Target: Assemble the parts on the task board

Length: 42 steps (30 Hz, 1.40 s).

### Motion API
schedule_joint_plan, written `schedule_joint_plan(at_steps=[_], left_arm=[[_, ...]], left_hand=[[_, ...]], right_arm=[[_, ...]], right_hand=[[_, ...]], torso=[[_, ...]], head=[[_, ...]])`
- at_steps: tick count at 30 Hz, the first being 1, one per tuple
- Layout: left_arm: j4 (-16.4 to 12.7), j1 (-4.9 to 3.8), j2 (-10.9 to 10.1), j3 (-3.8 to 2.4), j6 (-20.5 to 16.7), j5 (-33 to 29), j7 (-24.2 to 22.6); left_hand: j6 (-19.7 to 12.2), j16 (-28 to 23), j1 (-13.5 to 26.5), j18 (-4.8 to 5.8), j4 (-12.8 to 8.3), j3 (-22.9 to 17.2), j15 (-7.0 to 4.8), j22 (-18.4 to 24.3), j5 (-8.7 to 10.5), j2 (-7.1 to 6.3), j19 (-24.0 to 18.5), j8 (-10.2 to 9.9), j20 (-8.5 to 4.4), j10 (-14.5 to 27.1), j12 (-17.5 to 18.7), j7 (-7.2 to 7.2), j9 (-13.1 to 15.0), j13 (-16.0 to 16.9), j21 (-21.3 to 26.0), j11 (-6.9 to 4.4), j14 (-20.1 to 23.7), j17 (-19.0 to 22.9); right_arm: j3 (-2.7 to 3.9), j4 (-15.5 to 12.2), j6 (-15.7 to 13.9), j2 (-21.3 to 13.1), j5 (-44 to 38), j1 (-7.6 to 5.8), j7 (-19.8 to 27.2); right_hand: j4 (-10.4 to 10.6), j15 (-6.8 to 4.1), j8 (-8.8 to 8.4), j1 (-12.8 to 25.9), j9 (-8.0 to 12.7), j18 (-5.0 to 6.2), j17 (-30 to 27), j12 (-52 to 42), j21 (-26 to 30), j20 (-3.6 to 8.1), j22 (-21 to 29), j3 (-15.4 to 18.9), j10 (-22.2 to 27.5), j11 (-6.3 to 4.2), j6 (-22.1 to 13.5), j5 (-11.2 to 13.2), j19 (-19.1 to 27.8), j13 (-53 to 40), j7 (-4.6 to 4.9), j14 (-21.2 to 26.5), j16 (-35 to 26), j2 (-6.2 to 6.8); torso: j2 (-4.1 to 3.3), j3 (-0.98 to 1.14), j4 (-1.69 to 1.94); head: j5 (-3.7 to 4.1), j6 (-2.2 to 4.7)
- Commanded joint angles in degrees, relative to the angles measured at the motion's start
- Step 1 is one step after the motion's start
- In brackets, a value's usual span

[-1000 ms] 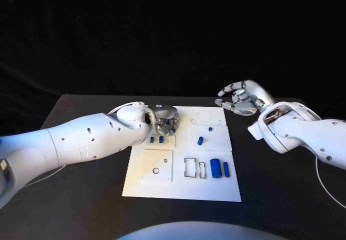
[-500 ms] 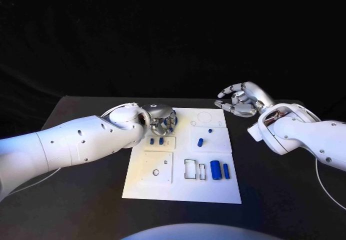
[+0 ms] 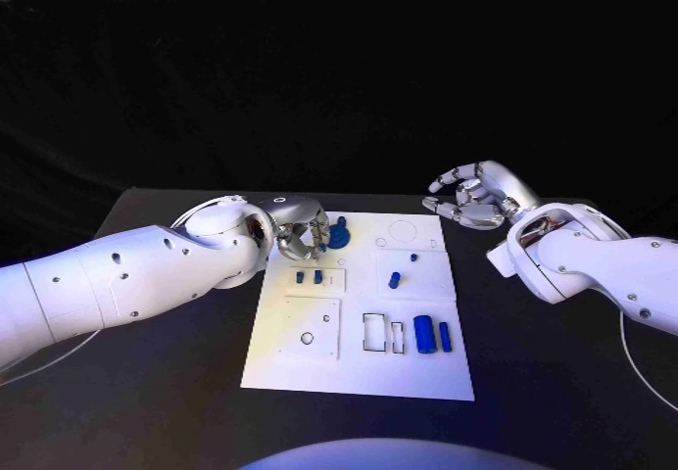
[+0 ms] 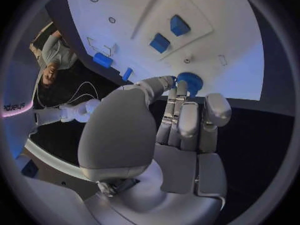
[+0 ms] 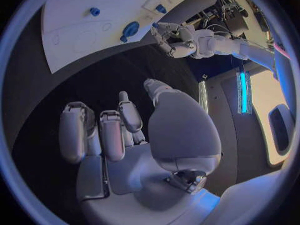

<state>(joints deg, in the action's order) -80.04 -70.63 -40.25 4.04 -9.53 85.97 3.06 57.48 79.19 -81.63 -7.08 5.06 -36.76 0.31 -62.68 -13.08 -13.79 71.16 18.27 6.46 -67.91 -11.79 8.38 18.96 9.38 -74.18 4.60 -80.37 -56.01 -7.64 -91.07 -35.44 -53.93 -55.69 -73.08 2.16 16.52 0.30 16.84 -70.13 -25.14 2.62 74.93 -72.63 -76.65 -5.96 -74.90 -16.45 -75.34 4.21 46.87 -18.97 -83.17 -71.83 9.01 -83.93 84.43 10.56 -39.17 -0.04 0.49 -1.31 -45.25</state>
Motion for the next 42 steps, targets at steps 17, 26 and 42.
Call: schedule_joint_plan(at_steps=[17, 26, 42], left_arm=[[2.5, 0.2, 0.0, 0.29, 3.4, -0.8, 1.0], [2.5, 0.22, 0.4, 0.3, 3.8, -0.9, 1.0], [3.0, 0.22, 0.9, 0.41, 5.2, -0.9, 1.8]], left_hand=[[0.4, -0.2, 0.9, 0.73, 0.0, 0.1, -0.03, 0.1, -0.09, -0.08, 0.3, -0.4, 0.02, -0.5, 0.4, -0.11, 0.0, -0.1, -0.3, -0.19, -0.1, 0.3], [0.4, -0.2, 0.9, 0.73, 0.0, 0.1, -0.03, 0.1, -0.09, -0.08, 0.3, -0.4, 0.02, -0.5, 0.4, -0.11, 0.0, -0.1, -0.3, -0.19, -0.1, 0.3], [0.4, -0.5, 1.4, 0.66, 0.2, 0.2, -0.03, 0.5, 0.03, -0.2, 0.0, -0.6, 0.01, -0.6, 0.8, -0.16, 0.0, -0.2, 0.0, -0.19, 0.1, 1.0]], right_arm=[[0.0, 0.1, 0.1, 0.0, -0.5, 0.11, 0.2], [0.0, 0.0, 0.1, 0.0, -0.5, 0.11, 0.3], [0.0, 0.0, 0.1, 0.0, -0.5, 0.12, 0.3]], right_hand=[[-0.1, -0.45, 0.2, 0.1, -0.1, 0.72, 2.8, 0.1, 0.1, 0.14, -5.8, 0.2, 0.2, -0.05, -0.2, -0.3, 0.4, 0.0, 0.0, -3.2, -0.2, -0.61], [-0.1, -0.45, 0.2, 0.1, -0.1, 0.72, 2.8, 0.1, 0.1, 0.14, -5.8, 0.2, 0.2, -0.05, -0.2, -0.3, 0.4, 0.0, 0.0, -3.2, -0.2, -0.61], [-0.1, -0.45, 0.2, 0.1, -0.1, 0.72, 2.8, 0.1, 0.1, 0.14, -5.8, 0.2, 0.2, -0.05, -0.2, -0.3, 0.4, 0.0, 0.0, -3.2, -0.2, -0.61]], torso=[[-0.12, 0.07, -0.08], [-0.08, 0.08, -0.08], [-0.09, 0.02, -0.11]], head=[[-0.43, -0.11], [-0.49, -0.19], [-0.43, -0.32]])
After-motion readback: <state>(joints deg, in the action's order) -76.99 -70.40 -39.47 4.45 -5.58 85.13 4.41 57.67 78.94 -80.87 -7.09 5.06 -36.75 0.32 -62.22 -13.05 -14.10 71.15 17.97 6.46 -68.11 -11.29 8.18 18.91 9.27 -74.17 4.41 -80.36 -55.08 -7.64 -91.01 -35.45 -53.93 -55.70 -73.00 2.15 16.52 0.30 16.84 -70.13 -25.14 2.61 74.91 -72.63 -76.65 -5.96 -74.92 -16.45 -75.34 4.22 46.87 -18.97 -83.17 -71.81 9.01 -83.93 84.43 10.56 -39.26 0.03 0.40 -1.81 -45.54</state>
